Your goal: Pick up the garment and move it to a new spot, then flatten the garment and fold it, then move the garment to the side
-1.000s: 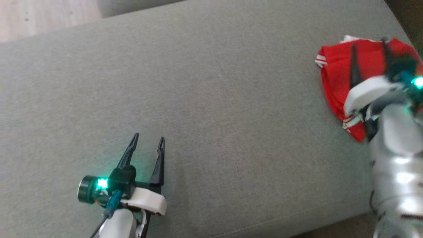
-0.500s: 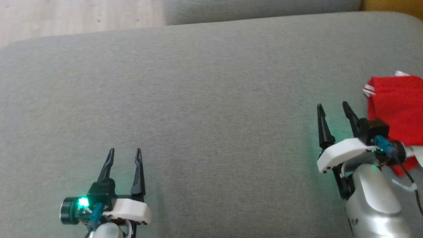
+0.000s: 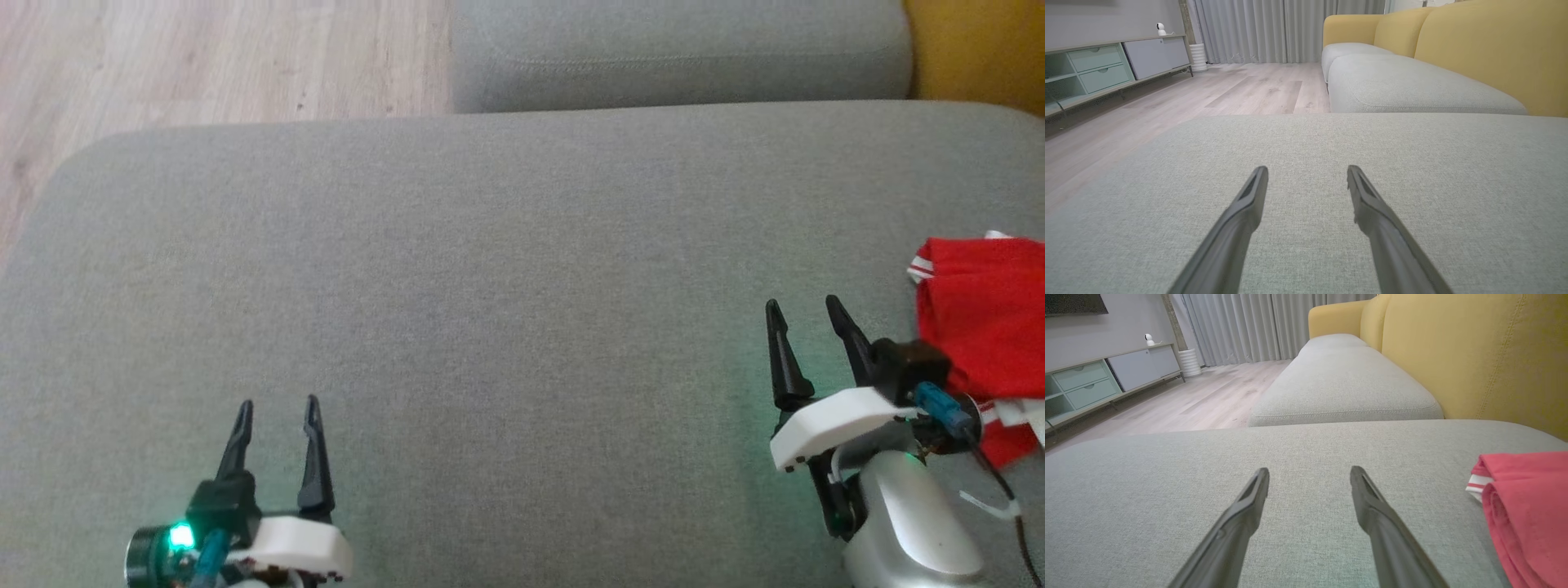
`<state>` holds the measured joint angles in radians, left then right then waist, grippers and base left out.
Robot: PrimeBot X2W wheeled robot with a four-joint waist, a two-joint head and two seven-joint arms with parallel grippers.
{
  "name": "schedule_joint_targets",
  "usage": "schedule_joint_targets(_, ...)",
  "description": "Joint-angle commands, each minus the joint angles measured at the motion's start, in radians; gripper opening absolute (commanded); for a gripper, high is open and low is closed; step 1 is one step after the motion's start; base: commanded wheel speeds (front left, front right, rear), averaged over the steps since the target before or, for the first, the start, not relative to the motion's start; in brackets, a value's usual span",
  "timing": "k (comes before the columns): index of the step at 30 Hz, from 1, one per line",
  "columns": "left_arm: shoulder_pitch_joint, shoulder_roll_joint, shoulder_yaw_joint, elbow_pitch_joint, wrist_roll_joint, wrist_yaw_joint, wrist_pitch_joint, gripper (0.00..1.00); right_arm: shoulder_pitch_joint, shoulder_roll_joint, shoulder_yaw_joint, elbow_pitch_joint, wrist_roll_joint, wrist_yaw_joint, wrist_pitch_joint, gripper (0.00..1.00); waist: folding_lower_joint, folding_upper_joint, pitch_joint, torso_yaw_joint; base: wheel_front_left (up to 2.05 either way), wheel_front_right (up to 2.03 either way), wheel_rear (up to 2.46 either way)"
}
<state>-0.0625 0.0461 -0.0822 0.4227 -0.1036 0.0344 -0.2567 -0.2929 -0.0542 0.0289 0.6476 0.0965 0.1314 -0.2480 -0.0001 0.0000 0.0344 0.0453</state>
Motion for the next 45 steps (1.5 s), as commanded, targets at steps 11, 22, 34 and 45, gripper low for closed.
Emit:
schedule_joint_targets(11, -0.011, 0.004, 0.063, -0.033, -0.020, -0.028, -0.005, 1.00, 0.010, 0.004, 0.039, -0.068, 0.035, -0.001, -0.014, 1.00, 0.0001, 0.0000, -0.031, -0.027, 0.00, 0.00, 0.00)
schedule_joint_targets(22, 0.013, -0.001, 0.035, 0.037, -0.089, -0.034, 0.027, 0.00, 0.074, 0.004, -0.005, -0.002, 0.105, 0.000, 0.027, 0.00, 0.0002, 0.0000, -0.032, -0.029, 0.00, 0.00, 0.00)
schedule_joint_targets(34, 0.012, 0.000, 0.046, 0.010, -0.234, -0.048, 0.057, 0.00, 0.090, 0.004, -0.014, -0.048, 0.250, 0.000, 0.057, 0.00, 0.0002, 0.0000, -0.032, -0.031, 0.00, 0.00, 0.00)
schedule_joint_targets(45, 0.006, 0.000, 0.062, -0.012, -0.378, -0.061, 0.091, 0.00, 0.102, 0.004, -0.027, -0.089, 0.392, 0.000, 0.090, 0.00, 0.0002, 0.0000, -0.032, -0.032, 0.00, 0.00, 0.00)
